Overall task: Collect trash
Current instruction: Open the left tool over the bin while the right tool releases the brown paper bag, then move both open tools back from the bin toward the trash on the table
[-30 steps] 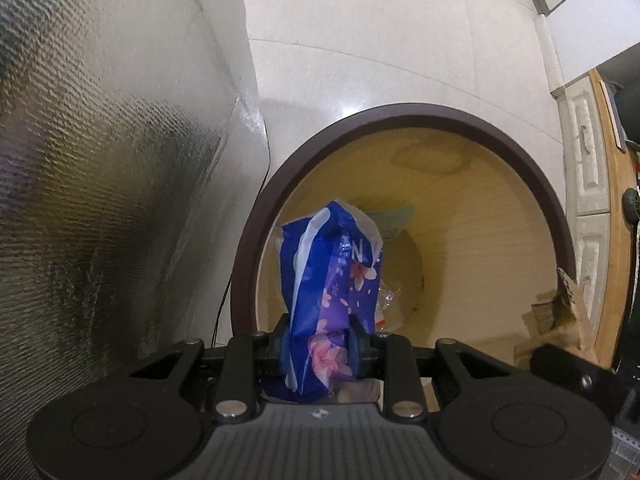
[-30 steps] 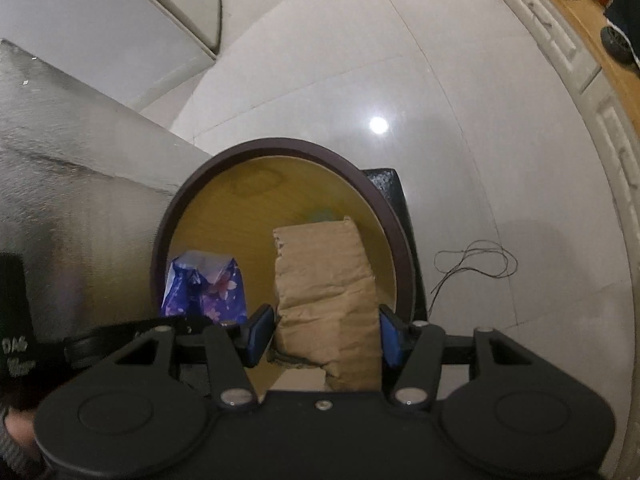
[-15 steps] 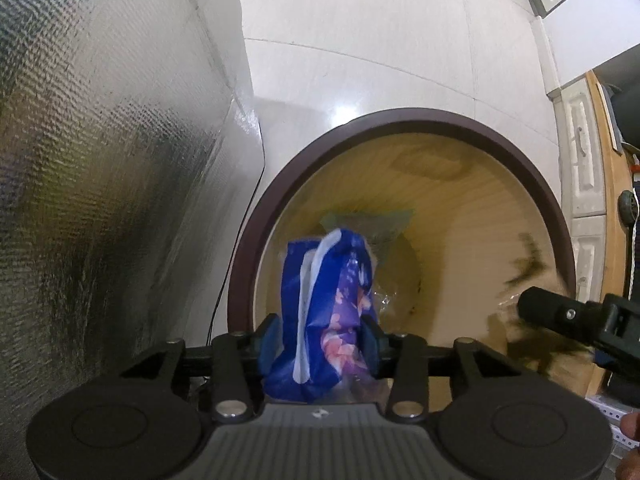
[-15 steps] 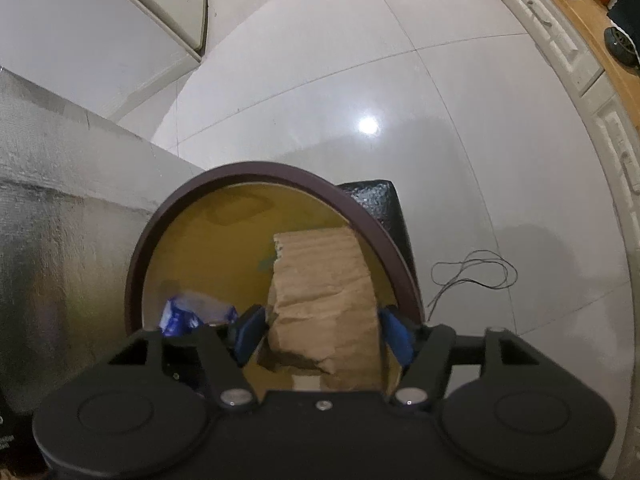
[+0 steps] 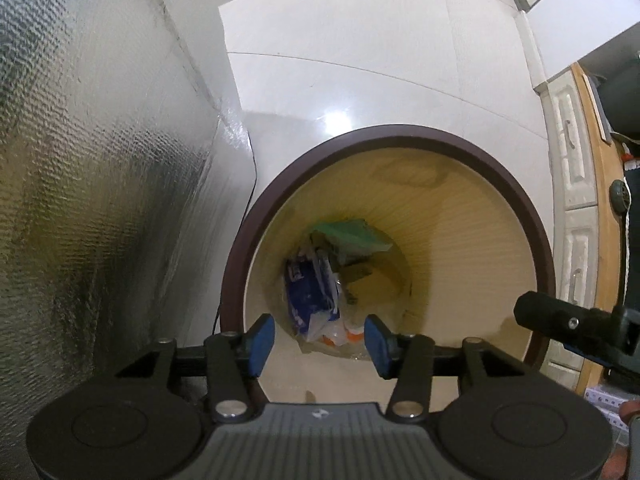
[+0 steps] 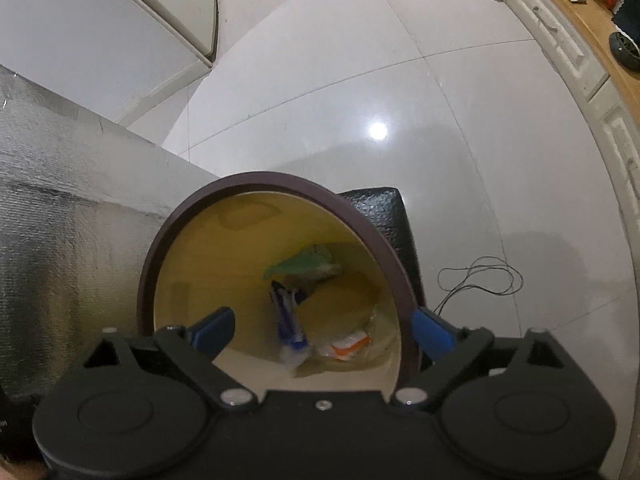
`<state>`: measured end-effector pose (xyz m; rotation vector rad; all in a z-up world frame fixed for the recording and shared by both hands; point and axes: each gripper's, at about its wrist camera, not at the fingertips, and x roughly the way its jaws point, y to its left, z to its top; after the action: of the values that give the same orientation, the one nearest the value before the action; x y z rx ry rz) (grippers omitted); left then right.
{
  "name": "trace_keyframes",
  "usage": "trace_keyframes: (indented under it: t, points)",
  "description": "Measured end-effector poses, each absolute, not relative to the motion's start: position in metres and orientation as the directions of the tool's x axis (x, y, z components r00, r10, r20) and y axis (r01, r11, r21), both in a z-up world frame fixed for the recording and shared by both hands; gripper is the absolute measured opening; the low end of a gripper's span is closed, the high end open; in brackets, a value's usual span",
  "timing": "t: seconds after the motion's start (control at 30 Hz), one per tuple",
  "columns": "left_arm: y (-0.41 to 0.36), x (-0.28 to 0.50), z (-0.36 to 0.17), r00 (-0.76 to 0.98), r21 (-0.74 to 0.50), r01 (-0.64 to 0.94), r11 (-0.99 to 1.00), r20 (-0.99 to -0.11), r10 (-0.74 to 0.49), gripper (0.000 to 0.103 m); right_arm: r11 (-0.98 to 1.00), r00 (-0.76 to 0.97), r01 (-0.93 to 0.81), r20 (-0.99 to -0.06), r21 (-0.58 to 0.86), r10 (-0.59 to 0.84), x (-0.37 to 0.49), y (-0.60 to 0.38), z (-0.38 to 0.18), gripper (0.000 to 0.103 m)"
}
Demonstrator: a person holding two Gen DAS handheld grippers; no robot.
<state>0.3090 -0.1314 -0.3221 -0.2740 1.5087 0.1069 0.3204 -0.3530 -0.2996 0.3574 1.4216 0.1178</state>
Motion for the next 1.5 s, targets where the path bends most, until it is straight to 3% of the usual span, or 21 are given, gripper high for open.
trace_keyframes:
  t: [0.3, 0.87, 1.07, 1.5]
  points:
    - [-0.130, 0.300, -0.305, 0.054, -0.092, -0.187, 0.978, -0.995, -0.083, 0.060, 0.957, 0.164, 0.032, -0.946, 0.288, 0.279, 0.310, -0.354, -0.288, 0.103]
    - [-0.115, 0.282, -0.263, 0.073, -0.068, -0.151, 0.986, -0.996, -0.057, 0.097, 0.973, 0.205, -0.036, -0.951, 0.228, 0.231, 0.296, -0.354, -0.256, 0.103]
    - [-0.109, 0.270, -0.251, 0.078, -0.064, -0.143, 0.988, -0.996, -0.053, 0.103, 0.976, 0.212, -0.050, -0.952, 0.214, 0.220, 0.283, -0.354, -0.241, 0.103]
    - [-0.101, 0.248, -0.217, 0.133, -0.080, -0.136, 0.987, -0.989, -0.061, 0.103, 0.975, 0.256, -0.068, -0.941, 0.212, 0.223, 0.261, -0.351, -0.207, 0.103]
